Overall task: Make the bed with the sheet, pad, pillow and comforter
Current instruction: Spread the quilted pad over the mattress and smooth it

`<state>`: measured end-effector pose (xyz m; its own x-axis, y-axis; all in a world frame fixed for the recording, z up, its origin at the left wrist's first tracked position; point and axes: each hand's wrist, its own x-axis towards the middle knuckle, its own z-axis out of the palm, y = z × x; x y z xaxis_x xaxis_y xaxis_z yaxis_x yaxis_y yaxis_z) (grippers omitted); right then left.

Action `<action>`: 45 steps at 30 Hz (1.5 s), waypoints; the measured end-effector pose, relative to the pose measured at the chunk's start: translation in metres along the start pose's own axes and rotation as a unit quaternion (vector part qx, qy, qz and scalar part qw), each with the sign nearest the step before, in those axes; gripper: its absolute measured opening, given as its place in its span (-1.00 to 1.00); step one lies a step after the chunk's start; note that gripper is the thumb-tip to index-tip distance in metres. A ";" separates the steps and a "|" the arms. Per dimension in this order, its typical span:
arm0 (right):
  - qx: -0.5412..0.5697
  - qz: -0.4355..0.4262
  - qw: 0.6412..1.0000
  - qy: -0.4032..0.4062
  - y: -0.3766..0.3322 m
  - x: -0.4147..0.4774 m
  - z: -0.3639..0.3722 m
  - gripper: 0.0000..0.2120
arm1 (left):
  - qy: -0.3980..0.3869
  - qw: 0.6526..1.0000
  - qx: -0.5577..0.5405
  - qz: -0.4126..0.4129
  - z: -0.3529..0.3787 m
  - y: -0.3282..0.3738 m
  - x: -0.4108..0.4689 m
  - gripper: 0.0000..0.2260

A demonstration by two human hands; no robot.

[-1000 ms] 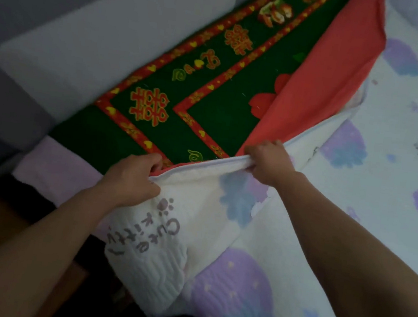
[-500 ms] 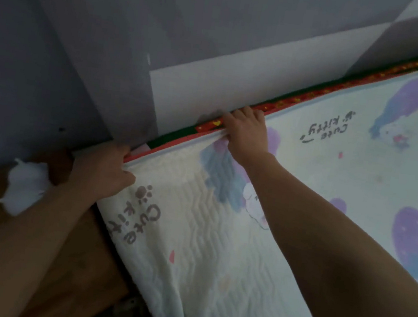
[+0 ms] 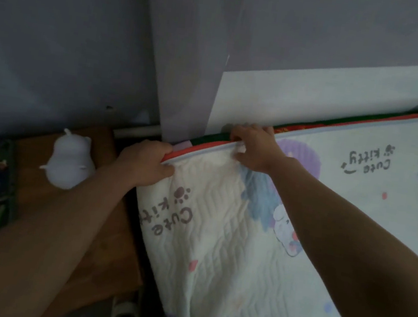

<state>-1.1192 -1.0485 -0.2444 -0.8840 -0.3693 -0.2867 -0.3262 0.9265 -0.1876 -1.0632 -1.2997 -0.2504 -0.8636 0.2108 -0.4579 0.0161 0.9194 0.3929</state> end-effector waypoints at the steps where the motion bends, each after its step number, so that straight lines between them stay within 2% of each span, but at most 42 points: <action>1: 0.011 -0.015 0.999 -0.026 -0.009 0.002 -0.001 -0.54 | 0.009 1.000 -0.010 0.005 0.001 0.002 -0.002 -0.82; 4: 0.005 -0.058 0.995 -0.081 -0.027 0.005 -0.001 -0.57 | -0.012 0.998 -0.063 0.016 0.002 0.002 -0.008 -0.80; 8: 0.026 -0.090 0.995 -0.034 -0.028 -0.003 -0.005 -0.87 | -0.176 0.984 0.001 -0.015 -0.002 -0.008 -0.020 -0.44; 10: 0.035 -0.104 0.994 0.001 -0.026 -0.010 -0.006 -0.90 | -0.225 0.974 0.026 -0.017 -0.003 -0.010 -0.024 -0.49; 14: 0.023 -0.077 0.996 0.029 -0.025 -0.022 -0.011 -0.90 | -0.265 0.959 0.094 -0.032 -0.007 -0.011 -0.039 -0.76; 17: 0.017 -0.062 0.997 0.042 -0.025 -0.028 -0.015 -0.87 | -0.242 0.965 0.098 -0.027 -0.010 -0.020 -0.049 -0.70; 22: 0.000 -0.036 0.999 0.041 -0.026 -0.027 -0.011 -0.83 | -0.118 0.986 0.121 -0.008 -0.022 -0.027 -0.055 -0.70; 25: 0.001 -0.012 0.999 0.043 -0.029 -0.025 -0.006 -0.79 | -0.105 0.992 0.068 -0.002 -0.024 -0.023 -0.057 -0.73; 27: -0.011 0.005 0.999 0.042 -0.028 -0.026 -0.003 -0.80 | -0.136 0.990 -0.044 -0.003 -0.027 -0.012 -0.058 -0.69; 28: -0.016 0.014 0.999 0.043 -0.028 -0.027 -0.002 -0.82 | -0.172 0.978 -0.120 -0.004 -0.032 -0.005 -0.061 -0.64; 30: -0.020 0.035 0.998 0.040 -0.026 -0.029 -0.001 -0.83 | -0.259 0.931 -0.257 0.014 -0.040 0.007 -0.067 -0.62; 32: -0.029 0.049 0.998 0.029 -0.027 -0.030 0.000 -0.79 | -0.284 0.904 -0.316 0.048 -0.037 0.015 -0.068 -0.65; 35: -0.040 0.053 0.998 0.016 -0.029 -0.028 -0.002 -0.78 | -0.224 0.936 -0.267 0.054 -0.018 0.023 -0.064 -0.67; 40: -0.057 0.044 0.997 -0.006 -0.032 -0.023 -0.002 -0.84 | -0.148 0.961 -0.223 0.061 0.003 0.038 -0.057 -0.82; 43: -0.065 0.039 0.997 -0.011 -0.033 -0.020 -0.002 -0.85 | -0.072 0.989 -0.107 0.076 0.004 0.025 -0.041 -0.79; 45: -0.066 0.042 0.997 -0.015 -0.033 -0.018 -0.001 -0.84 | -0.039 0.997 -0.044 0.056 0.006 0.005 -0.032 -0.72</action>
<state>-1.0926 -1.0720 -0.2320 -0.9002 -0.2911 -0.3240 -0.2953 0.9547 -0.0372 -1.0327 -1.3000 -0.2386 -0.8171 0.3394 -0.4660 0.0642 0.8568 0.5116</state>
